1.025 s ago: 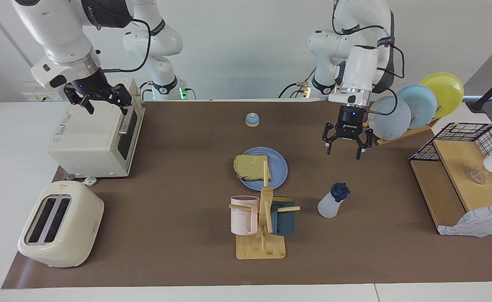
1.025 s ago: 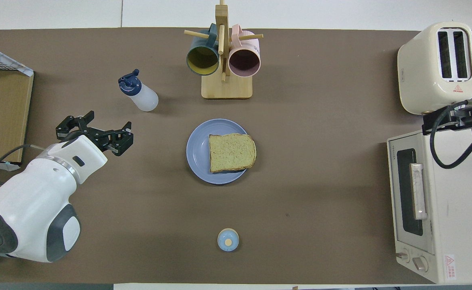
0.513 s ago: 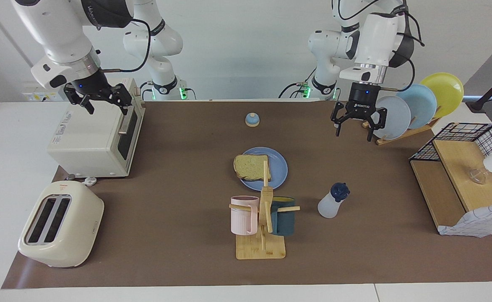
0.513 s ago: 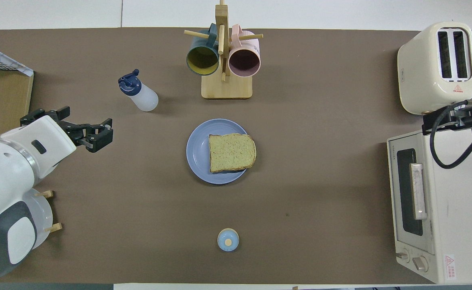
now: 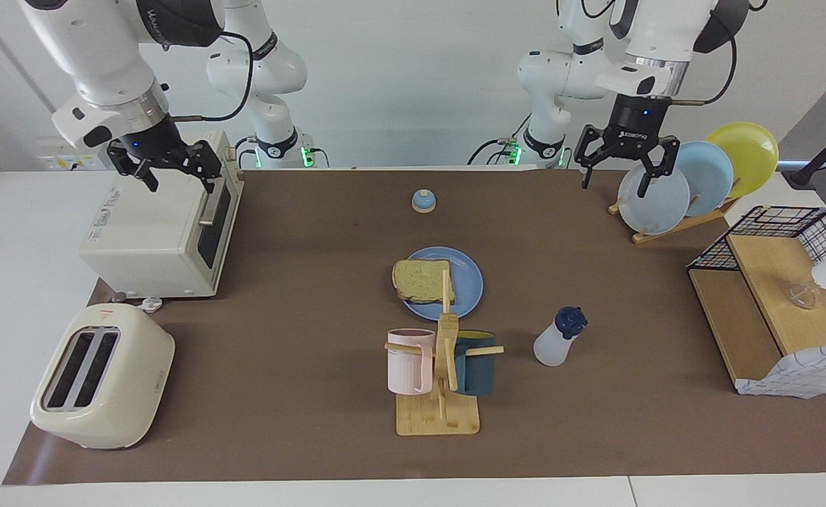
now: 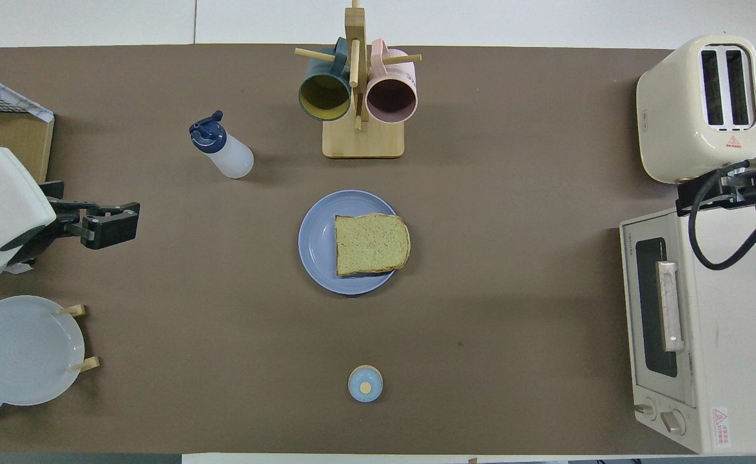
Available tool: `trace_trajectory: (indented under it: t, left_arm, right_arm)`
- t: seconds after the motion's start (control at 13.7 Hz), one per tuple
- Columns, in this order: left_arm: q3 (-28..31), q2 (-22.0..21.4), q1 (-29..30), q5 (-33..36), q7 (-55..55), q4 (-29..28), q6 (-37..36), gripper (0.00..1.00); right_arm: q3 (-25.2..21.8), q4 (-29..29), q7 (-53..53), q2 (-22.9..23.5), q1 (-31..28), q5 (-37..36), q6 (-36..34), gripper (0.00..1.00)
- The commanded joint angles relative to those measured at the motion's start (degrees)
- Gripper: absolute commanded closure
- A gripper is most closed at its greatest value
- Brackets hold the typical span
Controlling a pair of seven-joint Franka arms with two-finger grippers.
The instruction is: Put bread on plate and add seasoning
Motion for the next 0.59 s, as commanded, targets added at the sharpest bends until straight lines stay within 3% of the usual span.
trace_trajectory:
  t: [0.0,0.51]
  left_arm:
    - [-0.1,4.5,2.7,-2.4,0.3,8.8,-10.7,0.00]
    - [-0.1,3.7,10.4,-6.2,0.3,9.4,-24.2,0.00]
  right_arm:
    - [0.3,-0.7,-1.4,-0.6,-0.8,1.1,0.3,0.00]
    - [0.3,-0.7,-1.4,-0.6,-0.8,1.1,0.3,0.00]
